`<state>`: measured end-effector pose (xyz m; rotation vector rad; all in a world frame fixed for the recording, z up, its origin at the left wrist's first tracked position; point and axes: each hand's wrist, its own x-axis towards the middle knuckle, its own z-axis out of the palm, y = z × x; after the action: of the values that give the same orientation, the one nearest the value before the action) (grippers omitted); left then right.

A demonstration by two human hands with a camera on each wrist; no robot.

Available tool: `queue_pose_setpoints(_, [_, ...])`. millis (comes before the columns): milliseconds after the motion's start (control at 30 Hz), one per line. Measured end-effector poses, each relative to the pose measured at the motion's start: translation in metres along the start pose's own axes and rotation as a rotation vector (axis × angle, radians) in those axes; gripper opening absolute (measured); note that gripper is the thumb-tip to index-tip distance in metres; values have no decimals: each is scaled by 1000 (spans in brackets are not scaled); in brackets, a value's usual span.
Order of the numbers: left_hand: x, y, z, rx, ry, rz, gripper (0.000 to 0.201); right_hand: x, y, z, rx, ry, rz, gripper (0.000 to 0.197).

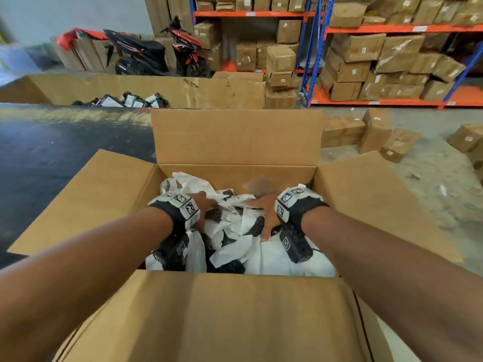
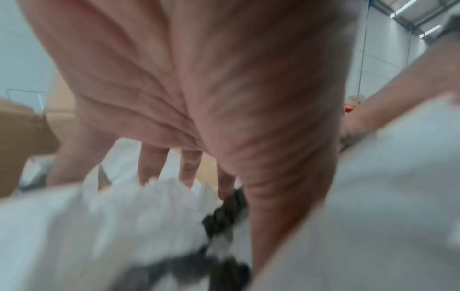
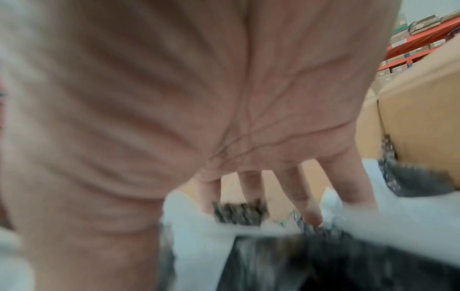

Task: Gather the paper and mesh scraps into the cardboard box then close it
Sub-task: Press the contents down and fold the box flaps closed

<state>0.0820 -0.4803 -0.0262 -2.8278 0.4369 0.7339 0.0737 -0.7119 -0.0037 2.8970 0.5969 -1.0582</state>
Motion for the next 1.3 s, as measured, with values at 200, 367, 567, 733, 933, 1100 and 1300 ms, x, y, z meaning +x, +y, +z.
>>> queue_pose_setpoints(200, [-45, 3, -47, -94, 95, 26, 96, -33, 10, -20, 127, 259, -84, 88])
queue_pose_setpoints(367, [-89, -3, -62, -221, 247, 44, 85, -72, 18, -35, 10, 439, -77, 66])
queue_pose_setpoints(567, [-140, -64, -29, -211, 368, -147, 81, -120, 82, -19, 21, 531, 163, 71])
queue_pose_setpoints(733, [-168, -130, 25, -281, 355, -547, 106, -161, 148, 33, 101, 602, 594, 87])
queue_pose_setpoints(933, [-199, -144, 28, -363, 394, -601, 98, -197, 142, 52, 193, 633, 712, 74])
queue_pose_setpoints(1100, [-227, -116, -11, -366, 578, -376, 90, -226, 87, 22, 153, 785, 542, 68])
queue_pose_setpoints(1300, [-251, -64, -3, -628, 590, 247, 82, -247, 5, 22, 321, 725, 40, 68])
